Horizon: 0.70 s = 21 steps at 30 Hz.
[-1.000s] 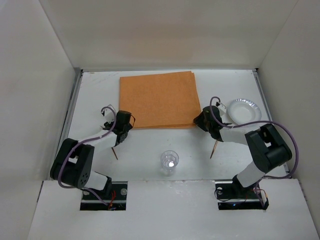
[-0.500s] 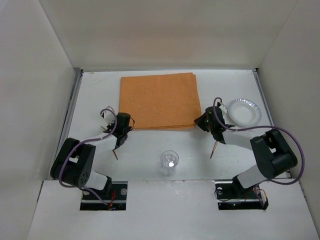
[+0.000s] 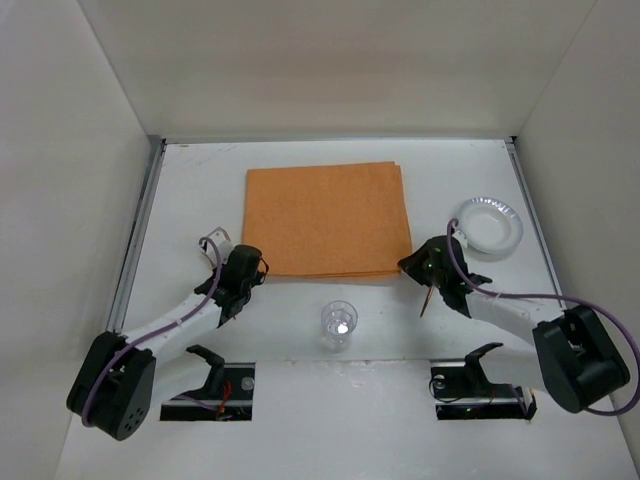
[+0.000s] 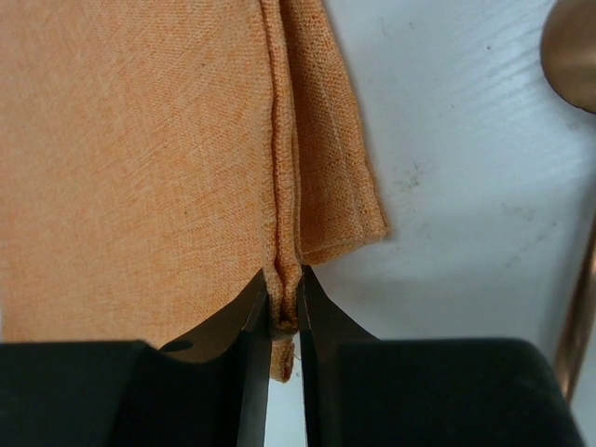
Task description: Set the dinner table for one person
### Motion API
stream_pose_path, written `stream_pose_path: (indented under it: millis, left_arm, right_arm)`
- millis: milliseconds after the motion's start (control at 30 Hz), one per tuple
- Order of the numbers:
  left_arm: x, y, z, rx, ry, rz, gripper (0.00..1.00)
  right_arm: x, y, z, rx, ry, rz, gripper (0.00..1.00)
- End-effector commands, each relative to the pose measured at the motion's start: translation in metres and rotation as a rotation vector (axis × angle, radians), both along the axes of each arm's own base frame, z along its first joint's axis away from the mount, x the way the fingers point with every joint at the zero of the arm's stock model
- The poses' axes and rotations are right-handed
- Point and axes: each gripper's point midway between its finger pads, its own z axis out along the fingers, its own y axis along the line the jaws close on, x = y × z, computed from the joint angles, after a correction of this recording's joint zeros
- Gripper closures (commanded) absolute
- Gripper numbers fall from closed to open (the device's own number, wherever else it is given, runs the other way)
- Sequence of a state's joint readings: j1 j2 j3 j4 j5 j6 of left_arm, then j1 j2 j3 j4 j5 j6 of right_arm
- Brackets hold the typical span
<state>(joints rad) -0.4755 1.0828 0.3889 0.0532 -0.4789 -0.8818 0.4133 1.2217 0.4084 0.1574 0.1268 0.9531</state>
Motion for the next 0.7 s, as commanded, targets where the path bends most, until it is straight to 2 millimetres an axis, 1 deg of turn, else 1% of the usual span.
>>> stream_pose_path:
  millis: [0,133,267,300,333,367,433,467,500,567,667]
  left_arm:
    - [-0.022,0.013,-0.010,0.055,0.046,0.033,0.95]
    - [-0.036,0.012,-0.014,0.071,0.056,0.026,0.94]
    - [-0.044,0.017,-0.014,0.085,0.062,0.037,0.91]
    - [-0.045,0.019,-0.014,0.084,0.060,0.044,0.88]
    - [-0.045,0.021,-0.012,0.083,0.048,0.052,0.83]
    - [-0.045,0.022,-0.008,0.084,0.035,0.056,0.77]
    - [-0.041,0.024,0.005,0.082,0.000,0.061,0.69]
    - [-0.038,0.024,0.014,0.082,-0.020,0.060,0.66]
    - [-0.036,0.025,0.023,0.089,-0.040,0.058,0.64]
    - [-0.031,0.025,0.044,0.101,-0.092,0.051,0.60]
    - [-0.023,0.020,0.071,0.093,-0.169,0.035,0.58]
  right_arm:
    - [-0.012,-0.015,-0.006,-0.042,0.022,-0.030,0.88]
    - [-0.023,-0.019,-0.009,-0.047,0.038,-0.030,0.88]
    - [-0.030,-0.021,-0.006,-0.043,0.038,-0.035,0.86]
    - [-0.030,-0.022,-0.005,-0.048,0.034,-0.034,0.85]
    - [-0.030,-0.022,-0.003,-0.054,0.029,-0.033,0.82]
    - [-0.031,-0.023,-0.002,-0.059,0.024,-0.035,0.76]
    - [-0.029,-0.023,0.006,-0.055,0.006,-0.036,0.59]
    - [-0.029,-0.022,0.011,-0.054,-0.002,-0.033,0.53]
    - [-0.028,-0.021,0.016,-0.054,-0.012,-0.026,0.49]
    - [-0.027,-0.021,0.026,-0.070,-0.037,-0.018,0.44]
    - [-0.024,-0.027,0.043,-0.097,-0.079,-0.034,0.40]
